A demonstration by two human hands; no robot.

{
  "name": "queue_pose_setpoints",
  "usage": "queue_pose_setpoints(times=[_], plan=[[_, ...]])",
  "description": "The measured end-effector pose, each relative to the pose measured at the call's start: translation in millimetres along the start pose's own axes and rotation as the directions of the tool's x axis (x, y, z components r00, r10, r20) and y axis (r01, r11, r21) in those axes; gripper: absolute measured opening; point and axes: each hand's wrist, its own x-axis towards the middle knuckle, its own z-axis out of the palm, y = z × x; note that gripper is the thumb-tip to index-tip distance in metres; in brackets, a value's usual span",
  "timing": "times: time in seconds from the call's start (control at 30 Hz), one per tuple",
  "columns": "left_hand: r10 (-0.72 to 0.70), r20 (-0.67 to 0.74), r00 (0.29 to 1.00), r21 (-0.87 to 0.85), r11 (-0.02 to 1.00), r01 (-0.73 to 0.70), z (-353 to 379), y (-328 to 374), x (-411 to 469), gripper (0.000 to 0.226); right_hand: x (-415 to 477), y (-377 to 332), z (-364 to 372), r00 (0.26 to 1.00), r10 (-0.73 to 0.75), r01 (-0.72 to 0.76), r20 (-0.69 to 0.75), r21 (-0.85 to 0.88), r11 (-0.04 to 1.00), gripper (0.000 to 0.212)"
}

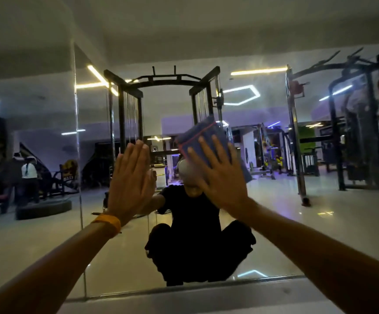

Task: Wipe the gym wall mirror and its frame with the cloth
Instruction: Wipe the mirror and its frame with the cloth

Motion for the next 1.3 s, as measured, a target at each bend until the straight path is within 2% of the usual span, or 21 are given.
queue_pose_setpoints(times=[0.07, 0.13, 0.2, 0.23, 0.3, 0.37, 0.43, 0.47, 0.57, 0.63, 0.67, 0.73, 0.77, 0.83, 0.87, 0.9, 0.93, 1.03, 1.13, 1.2, 1.3], plan=[[-0.015, -0.006, 1.0, -0.007, 1.0, 0.015, -0.1, -3.9, -11.2, 0.067, -50.3, -17.7, 8.0, 0.961, -0.256, 0.259, 0.103, -0.02, 0.966, 0.063], [-0.003, -0.005, 1.0, -0.012, 1.0, 0.003, -0.1, -8.4, -24.7, 0.067, -60.6, 1.8, 1.8, 0.869, -0.463, 0.475, 0.174, -0.027, 0.88, 0.063], [0.026, 0.002, 1.0, -0.031, 0.999, -0.026, 0.9, -12.3, -33.8, 0.067, -29.5, 39.5, -8.4, 0.848, -0.507, 0.518, 0.152, -0.041, 0.854, 0.062], [0.039, 0.01, 0.999, -0.043, 0.998, -0.039, 2.0, -14.4, -37.3, 0.067, -9.5, 58.2, -13.6, 0.895, -0.431, 0.44, 0.113, -0.07, 0.895, 0.062], [0.048, 0.014, 0.999, -0.057, 0.997, -0.047, 5.0, -17.1, -43.9, 0.067, 25.6, 88.4, -25.0, 0.991, -0.131, 0.135, 0.04, -0.121, 0.983, 0.063], [0.045, 0.019, 0.999, -0.058, 0.997, -0.043, 8.1, -16.5, -48.3, 0.068, 32.9, 78.7, -28.0, 0.982, 0.188, -0.19, -0.024, -0.074, 0.979, 0.064], [0.033, 0.014, 0.999, -0.063, 0.997, -0.032, 10.5, -13.6, -53.7, 0.067, 4.5, 28.3, -13.5, 0.947, 0.317, -0.318, -0.061, -0.021, 0.948, 0.065], [0.03, 0.007, 1.0, -0.062, 0.998, -0.029, 11.9, -12.0, -58.1, 0.066, -22.4, -3.3, -3.5, 0.964, 0.262, -0.263, -0.045, -0.014, 0.965, 0.064], [0.023, 0.013, 1.0, -0.043, 0.999, -0.023, 13.9, -10.7, -77.8, 0.067, -118.2, -75.2, 16.4, 0.986, -0.12, 0.121, 0.118, 0.004, 0.993, 0.059], [0.022, 0.019, 1.0, -0.024, 0.999, -0.022, 14.5, -10.4, -93.1, 0.066, -155.6, -62.0, 11.3, 0.947, -0.271, 0.276, 0.174, -0.005, 0.961, 0.057], [0.022, 0.018, 1.0, -0.02, 1.0, -0.021, 14.9, -7.5, -98.1, 0.066, -159.0, -39.4, 4.3, 0.947, -0.279, 0.285, 0.16, -0.01, 0.959, 0.057], [0.04, 0.026, 0.999, -0.025, 0.999, -0.039, 16.5, 4.8, -102.4, 0.065, -156.2, 9.5, -10.8, 0.992, -0.115, 0.118, 0.051, -0.048, 0.992, 0.06], [0.058, 0.037, 0.998, -0.033, 0.998, -0.056, 19.2, 12.9, -102.8, 0.065, -154.3, 34.0, -18.1, 0.998, 0.056, -0.058, -0.021, -0.057, 0.997, 0.061], [0.075, 0.056, 0.996, -0.044, 0.996, -0.072, 27.5, 29.7, -103.8, 0.064, -154.9, 64.6, -28.6, 0.893, 0.44, -0.444, -0.094, -0.027, 0.896, 0.062], [0.063, 0.058, 0.996, -0.044, 0.997, -0.06, 31.0, 36.1, -104.1, 0.064, -157.5, 64.1, -28.1, 0.836, 0.542, -0.544, -0.081, 0.001, 0.839, 0.063], [0.044, 0.058, 0.997, -0.044, 0.998, -0.042, 33.9, 40.4, -104.5, 0.065, -162.7, 51.4, -23.5, 0.825, 0.562, -0.563, -0.061, 0.009, 0.826, 0.064], [0.023, 0.052, 0.998, -0.045, 0.999, -0.021, 36.6, 43.3, -104.9, 0.066, -169.4, 31.3, -17.1, 0.862, 0.505, -0.506, -0.038, 0.003, 0.863, 0.063], [-0.029, 0.031, 0.999, -0.029, 0.999, 0.03, 43.7, 54.2, -110.3, 0.067, -190.2, -28.0, -2.8, 0.99, 0.089, -0.093, 0.11, 0.031, 0.995, 0.057], [-0.003, 0.022, 1.0, -0.002, 1.0, 0.003, 49.4, 65.8, -128.1, 0.066, -195.8, -14.4, -4.2, 0.972, -0.152, 0.15, 0.18, 0.027, 0.988, 0.056], [0.016, 0.027, 1.0, 0.005, 1.0, -0.016, 52.1, 70.1, -142.7, 0.065, -204.7, 24.7, -13.0, 0.984, -0.096, 0.094, 0.15, 0.017, 0.995, 0.057], [0.005, 0.046, 0.999, 0.019, 1.0, -0.006, 54.4, 72.0, -154.4, 0.066, -238.1, 65.5, -30.6, 0.953, 0.29, -0.292, 0.088, 0.021, 0.956, 0.061]])
